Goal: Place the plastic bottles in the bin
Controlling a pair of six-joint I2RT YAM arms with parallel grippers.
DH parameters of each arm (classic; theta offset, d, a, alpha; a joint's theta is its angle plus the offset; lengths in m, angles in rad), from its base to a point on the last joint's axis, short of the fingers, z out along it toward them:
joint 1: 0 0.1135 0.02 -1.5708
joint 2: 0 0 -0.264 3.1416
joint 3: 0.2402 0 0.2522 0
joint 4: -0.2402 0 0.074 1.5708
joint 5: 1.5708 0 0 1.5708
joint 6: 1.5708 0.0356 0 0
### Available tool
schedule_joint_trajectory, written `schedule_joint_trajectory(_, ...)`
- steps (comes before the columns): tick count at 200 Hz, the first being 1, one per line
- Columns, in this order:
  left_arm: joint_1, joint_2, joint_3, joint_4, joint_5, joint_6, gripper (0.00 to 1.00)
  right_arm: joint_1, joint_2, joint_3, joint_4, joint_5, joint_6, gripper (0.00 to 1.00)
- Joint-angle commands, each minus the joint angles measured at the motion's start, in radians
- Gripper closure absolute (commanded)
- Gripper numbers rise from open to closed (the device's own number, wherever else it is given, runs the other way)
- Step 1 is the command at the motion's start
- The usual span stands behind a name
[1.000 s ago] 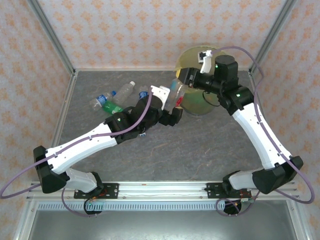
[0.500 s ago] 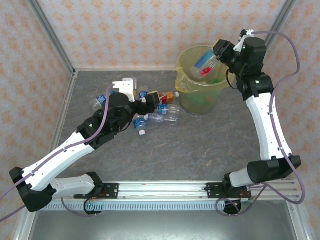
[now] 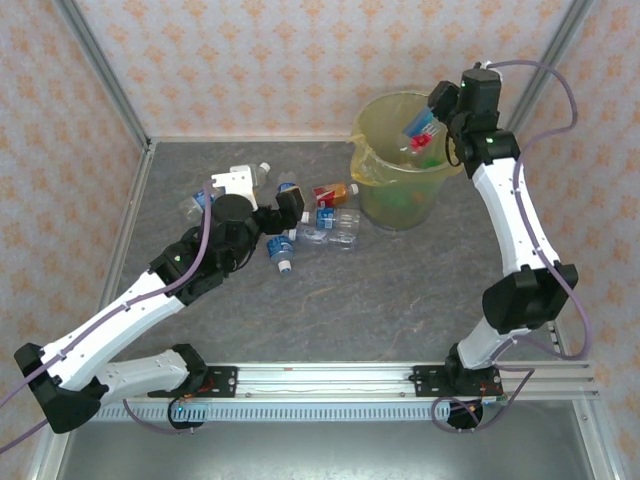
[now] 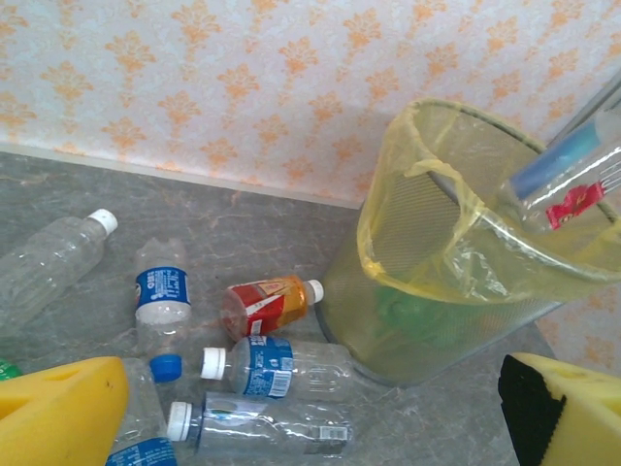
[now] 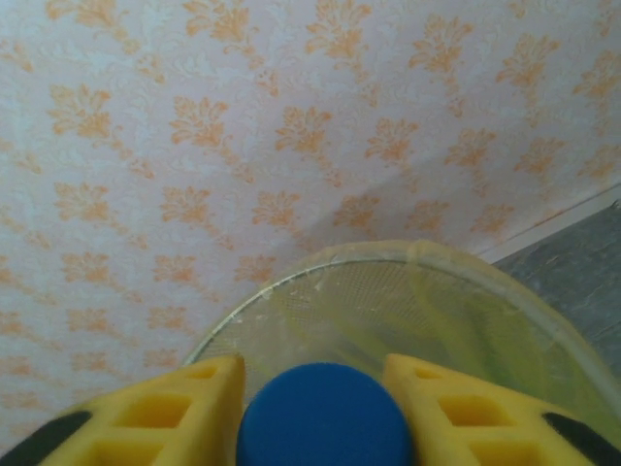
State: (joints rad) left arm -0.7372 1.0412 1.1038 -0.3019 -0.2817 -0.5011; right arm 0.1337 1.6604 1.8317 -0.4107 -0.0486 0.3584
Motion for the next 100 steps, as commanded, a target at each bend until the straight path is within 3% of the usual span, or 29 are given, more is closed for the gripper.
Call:
schedule_joint_trajectory(1, 0.009, 0.011, 0.004, -0.047, -0.048, -0.012, 0.01, -0.006, 0.03, 0.089, -0.045, 0.0, -0.021, 0.3)
schedule_joint_trajectory(29, 0.015, 0.032, 0.012, -0.068, -0.063, -0.021, 0.01, -0.006, 0.019, 0.075, -0.053, -0.019, -0.023, 0.13)
schedule_joint_trajectory(53, 0.025, 0.054, 0.005, -0.077, -0.068, -0.035, 0.01, -0.006, -0.005, 0.062, -0.053, -0.043, -0.025, 0.08)
schedule_joint_trajectory(63, 0.031, 0.064, 0.006, -0.085, -0.07, -0.044, 0.01, -0.006, -0.019, 0.054, -0.054, -0.057, -0.024, 0.0)
schedule_joint_trajectory(100, 0.06, 0.087, -0.024, -0.09, -0.049, -0.122, 0.01, -0.005, -0.098, -0.03, -0.031, -0.152, -0.011, 0.0)
